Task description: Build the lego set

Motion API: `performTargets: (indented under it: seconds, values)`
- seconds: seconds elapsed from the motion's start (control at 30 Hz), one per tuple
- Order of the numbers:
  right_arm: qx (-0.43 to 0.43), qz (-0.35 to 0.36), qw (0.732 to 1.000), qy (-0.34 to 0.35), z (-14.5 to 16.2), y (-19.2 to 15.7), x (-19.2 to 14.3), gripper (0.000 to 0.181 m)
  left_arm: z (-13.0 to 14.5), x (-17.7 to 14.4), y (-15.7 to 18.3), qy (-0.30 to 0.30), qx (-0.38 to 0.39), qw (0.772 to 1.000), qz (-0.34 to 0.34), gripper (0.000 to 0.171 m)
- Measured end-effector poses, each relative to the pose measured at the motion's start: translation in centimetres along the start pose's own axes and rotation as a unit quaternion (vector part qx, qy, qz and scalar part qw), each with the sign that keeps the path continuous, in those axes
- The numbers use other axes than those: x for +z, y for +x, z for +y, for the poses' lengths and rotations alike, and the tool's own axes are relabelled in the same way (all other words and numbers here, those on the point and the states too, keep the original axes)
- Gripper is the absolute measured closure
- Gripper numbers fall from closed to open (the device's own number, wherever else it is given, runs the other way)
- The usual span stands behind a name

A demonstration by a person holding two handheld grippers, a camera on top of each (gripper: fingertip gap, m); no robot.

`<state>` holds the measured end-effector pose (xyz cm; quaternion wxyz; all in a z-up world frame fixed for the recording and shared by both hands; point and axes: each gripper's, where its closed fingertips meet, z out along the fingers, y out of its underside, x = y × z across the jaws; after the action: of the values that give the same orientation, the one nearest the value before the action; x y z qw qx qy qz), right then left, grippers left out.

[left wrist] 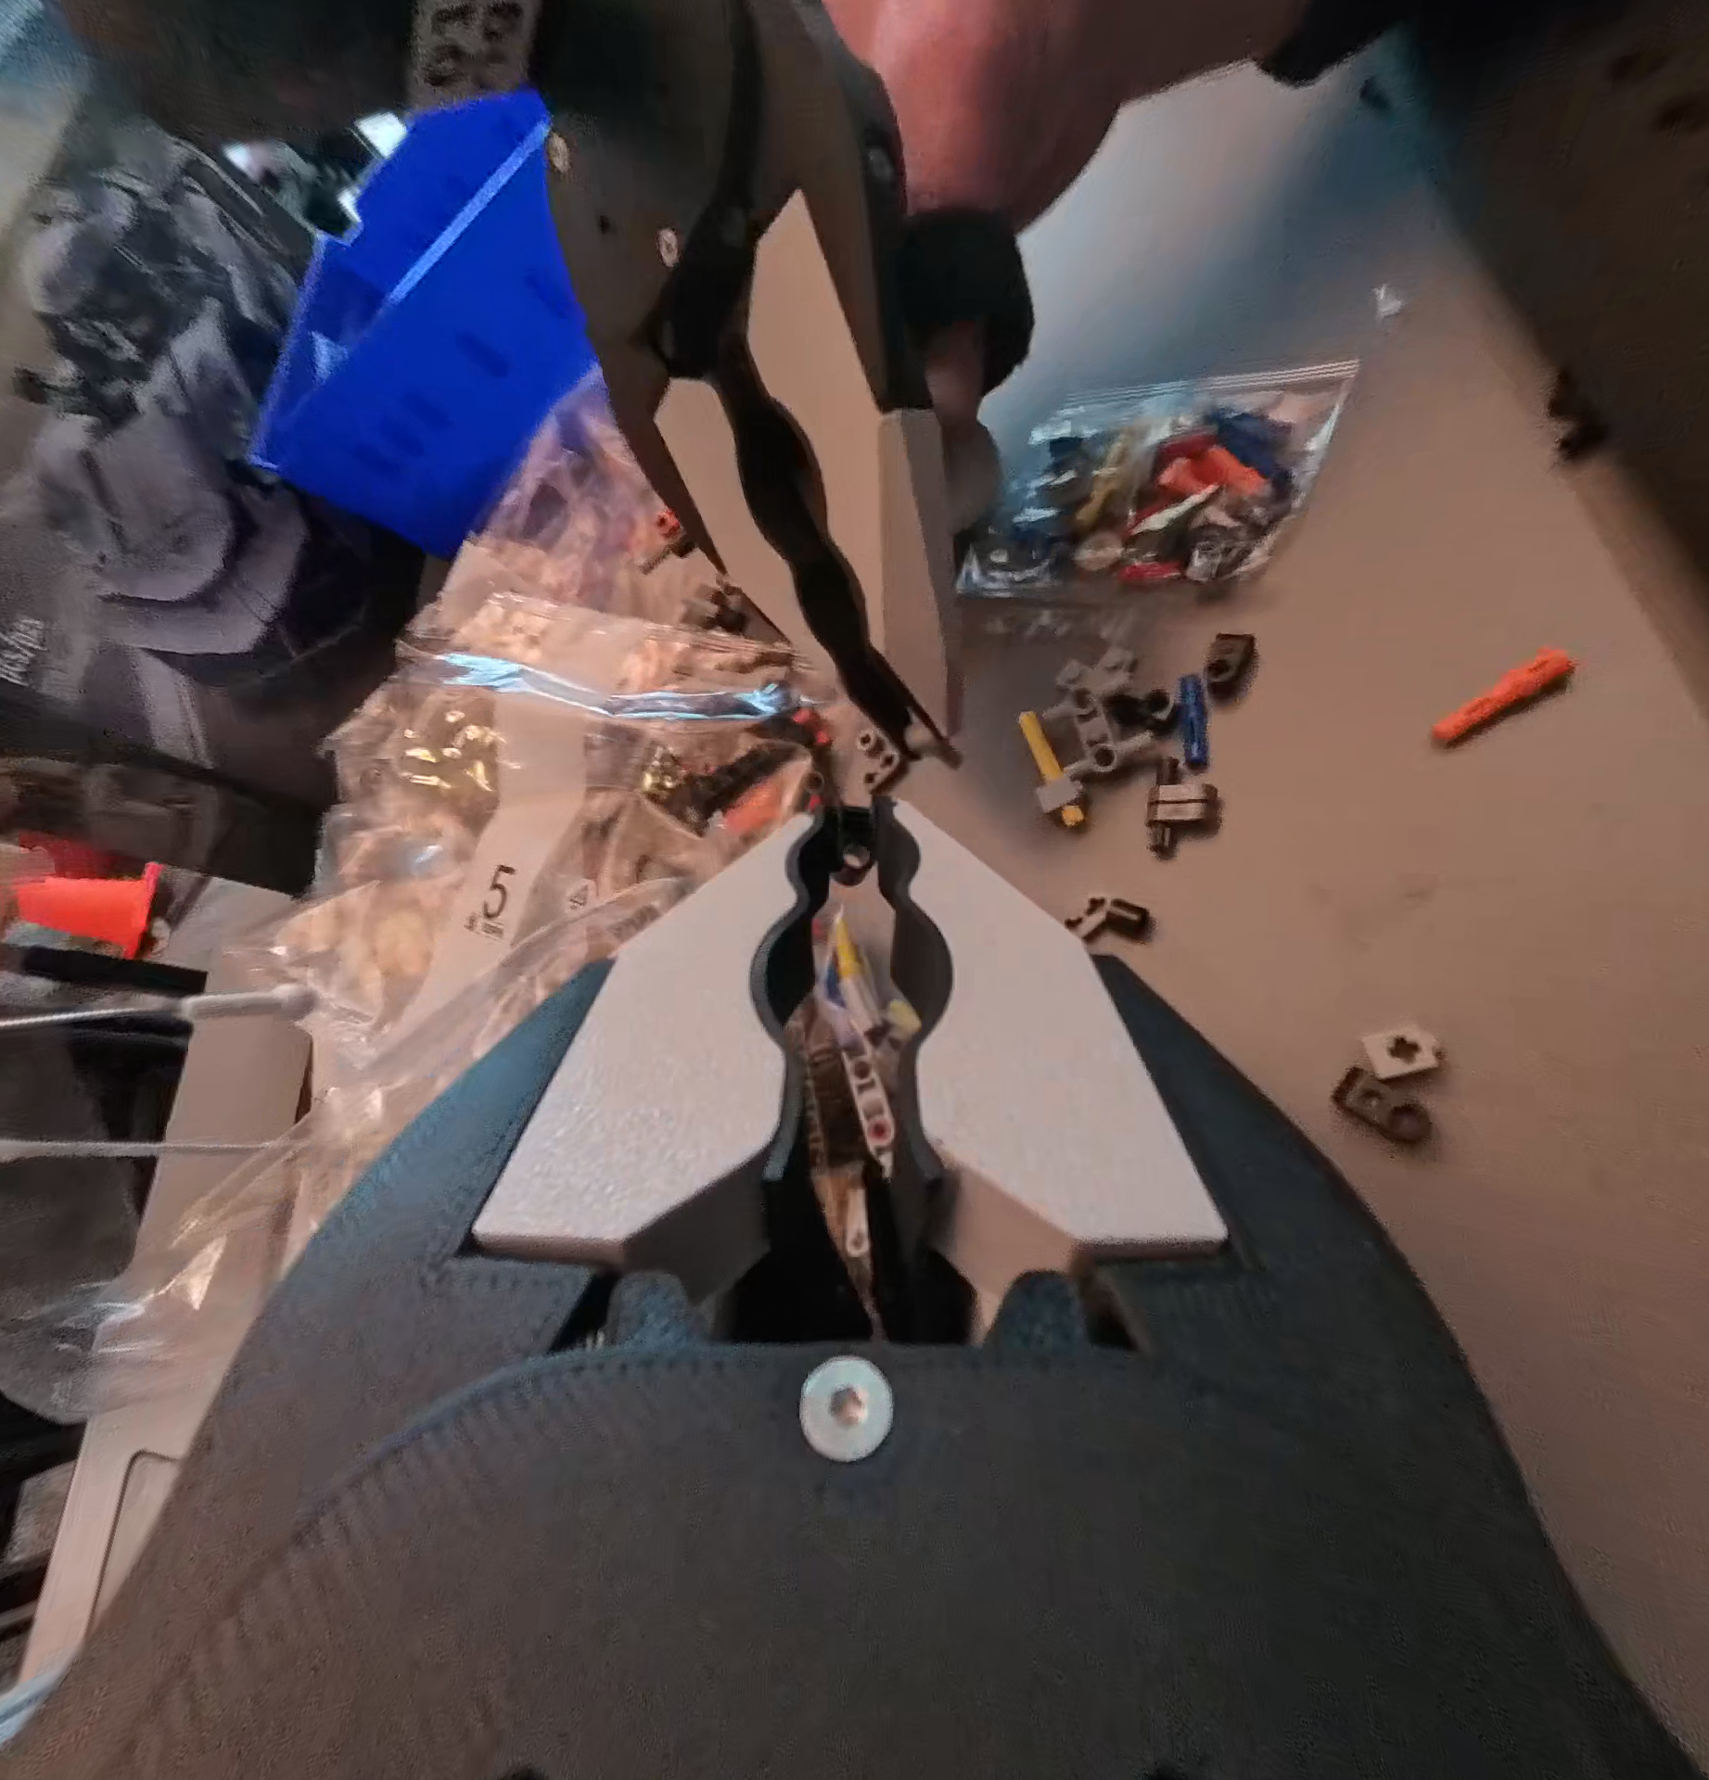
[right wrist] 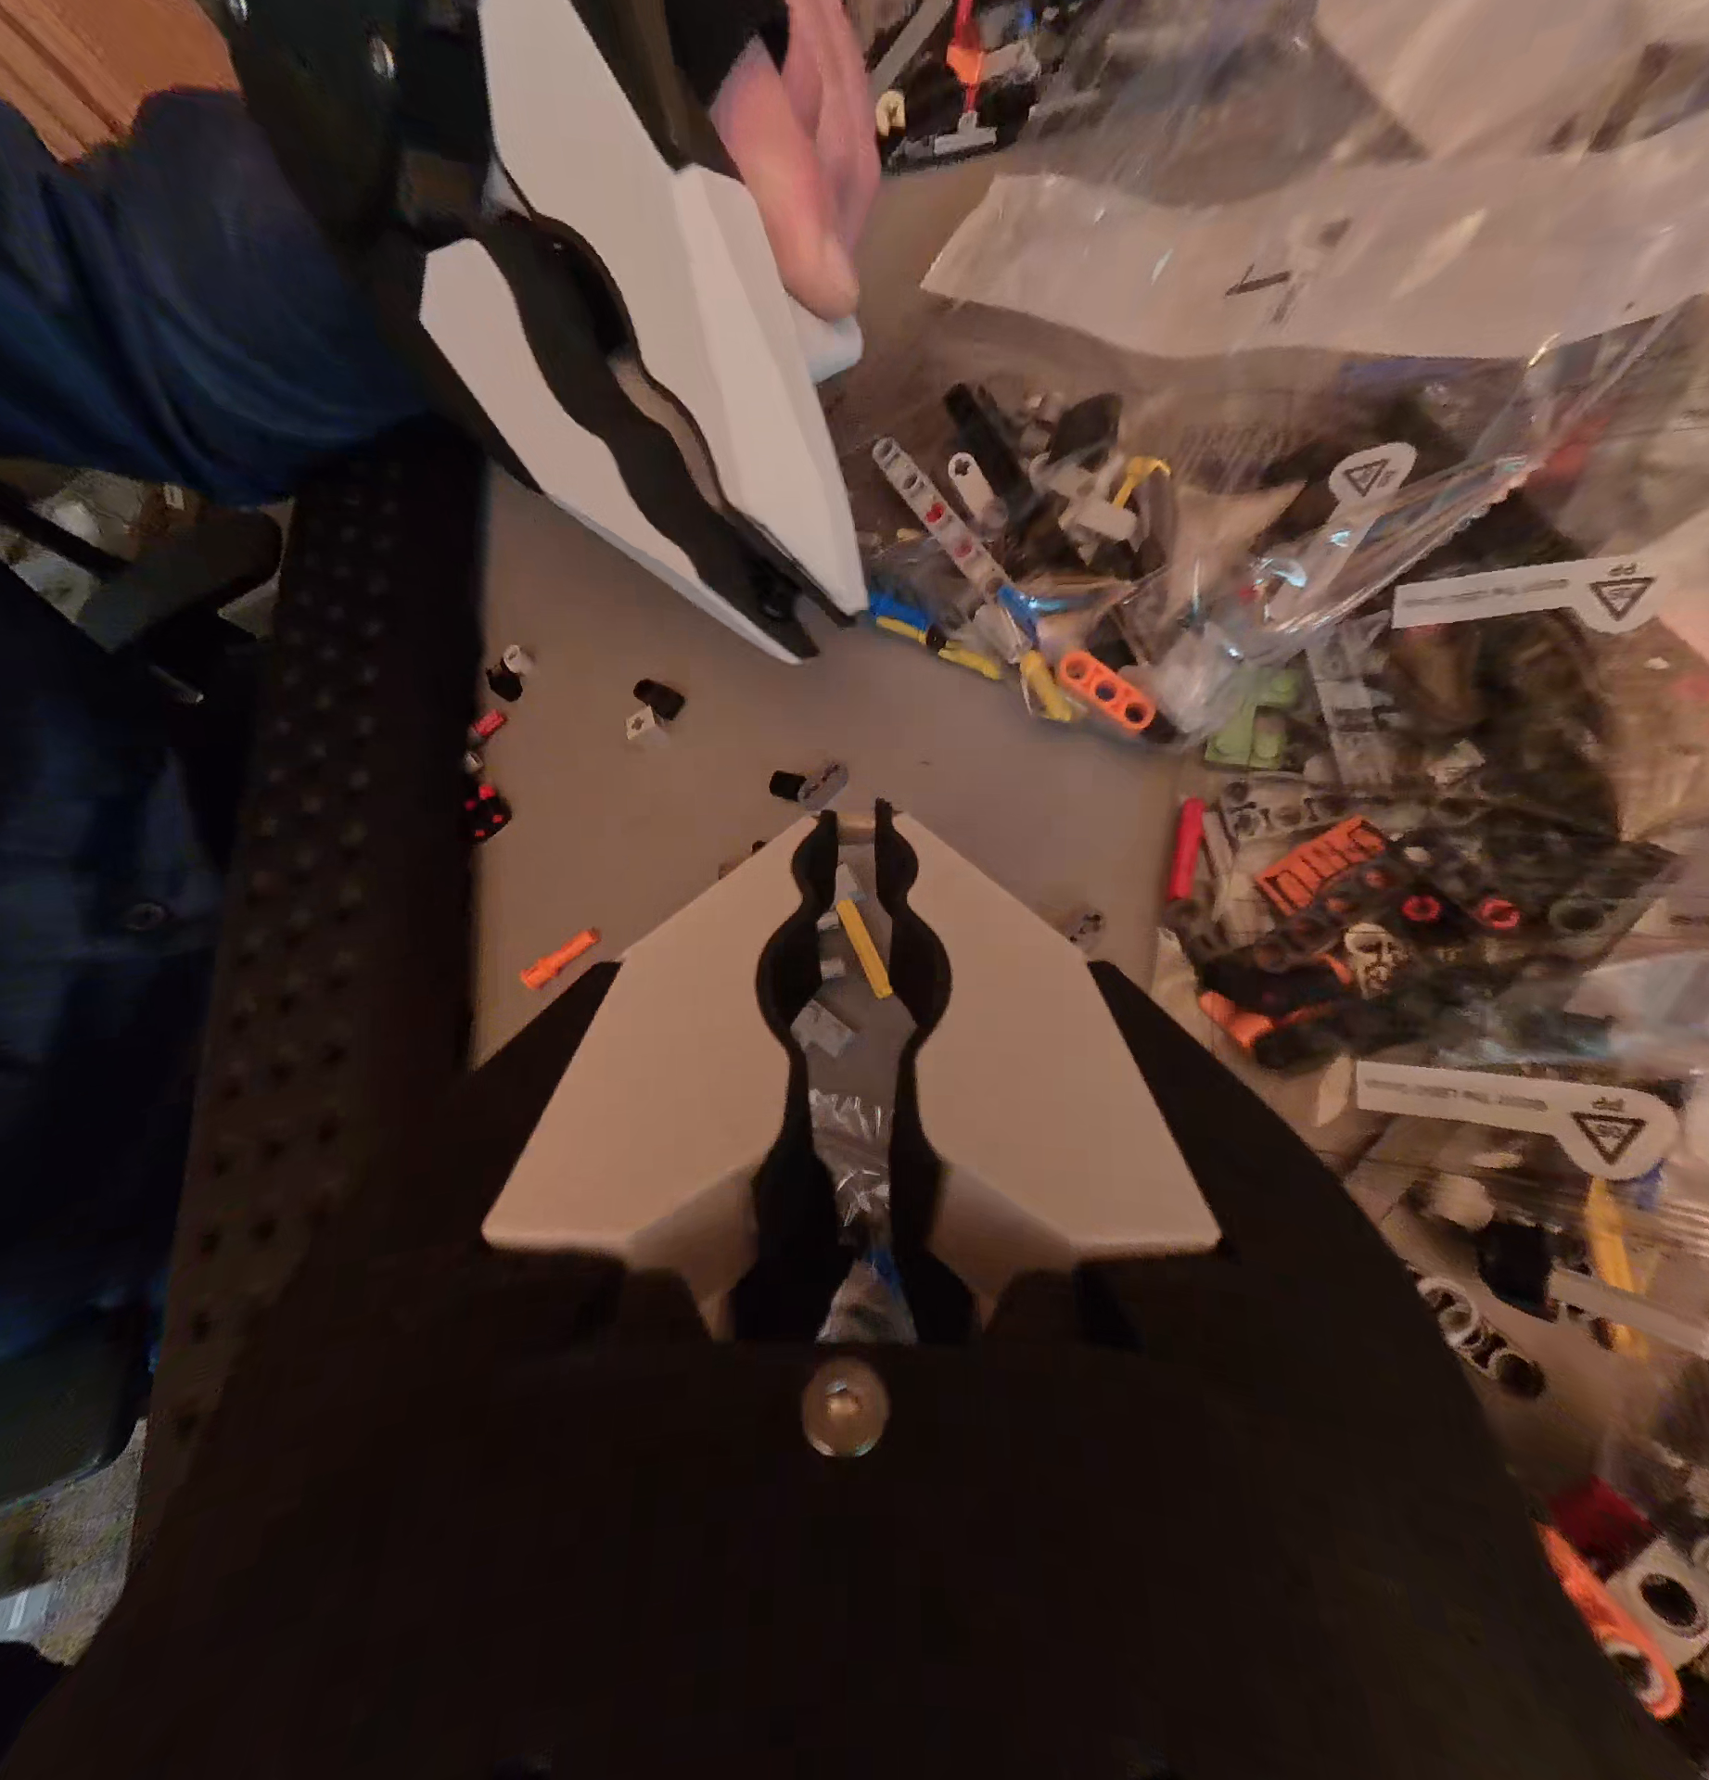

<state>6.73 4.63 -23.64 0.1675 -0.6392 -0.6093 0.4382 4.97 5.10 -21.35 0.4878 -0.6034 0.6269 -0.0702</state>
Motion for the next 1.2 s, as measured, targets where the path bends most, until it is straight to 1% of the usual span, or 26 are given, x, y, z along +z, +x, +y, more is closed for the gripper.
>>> performTargets:
  seconds: [0.07, 0.13, 0.23, 0.3, 0.4, 0.5, 0.57, 0.63, 0.73, 0.83, 0.9, 1.0, 1.07, 1.2]
  values:
    - [-0.003, 0.007, 1.0, -0.02, 0.7, 0.2, 0.4, 0.176, 0.9, 0.6, 0.4, -0.023, 0.011, 1.0, 0.007, 0.165]
    - [-0.005, 0.017, 0.999, -0.032, 1.0, 0.5, 0.6, 0.176, 0.7, 1.0, 1.3, -0.018, -0.005, 0.999, 0.033, 0.164]
    - [0.006, -0.002, 1.0, 0.007, -0.3, 0.1, 0.2, 0.176, 1.6, 1.7, 2.0, -0.038, -0.011, 0.998, 0.049, 0.162]
    - [0.012, -0.018, 0.999, 0.028, -0.8, -0.2, -0.2, 0.176, 1.5, 2.1, 2.4, -0.032, -0.019, 0.998, 0.058, 0.157]
    - [0.04, -0.053, 0.996, 0.064, -1.8, -0.7, -0.8, 0.176, 1.5, 2.4, 2.3, -0.037, -0.015, 0.998, 0.052, 0.151]
    - [0.056, -0.094, 0.989, 0.099, -2.7, -1.4, -1.6, 0.176, 1.0, 2.2, 2.0, -0.024, -0.017, 0.999, 0.04, 0.15]
    - [0.067, -0.11, 0.986, 0.105, -2.8, -1.6, -1.8, 0.176, 1.2, 2.2, 1.8, -0.028, -0.017, 0.999, 0.035, 0.15]
    - [0.063, -0.098, 0.989, 0.088, -2.3, -1.4, -1.5, 0.176, 1.3, 2.1, 1.8, -0.027, -0.023, 0.999, 0.04, 0.149]
    - [0.051, -0.073, 0.995, 0.051, -1.3, -1.1, -0.6, 0.176, 1.6, 1.6, 1.0, -0.028, -0.032, 0.999, 0.03, 0.15]
    - [0.032, -0.046, 0.998, 0.029, -0.8, -0.7, -0.1, 0.166, 1.7, 1.1, 0.7, -0.017, -0.056, 0.998, 0.035, 0.15]
    - [0.016, -0.031, 0.999, 0.025, -0.9, -0.6, -0.1, 0.161, 2.1, 0.9, 1.2, -0.026, -0.063, 0.996, 0.054, 0.15]
    - [0.003, -0.015, 1.0, 0.015, -0.6, -0.6, -0.7, 0.163, 2.2, 1.1, 1.9, -0.031, -0.061, 0.995, 0.071, 0.15]
    - [-0.015, 0.015, 1.0, -0.02, 0.5, -0.1, -0.7, 0.162, 2.5, 1.2, 1.8, -0.038, -0.061, 0.995, 0.069, 0.15]
    - [-0.049, 0.035, 0.994, -0.09, 2.6, -0.2, -0.4, 0.162, 3.2, 1.5, 1.9, -0.05, -0.064, 0.994, 0.071, 0.151]
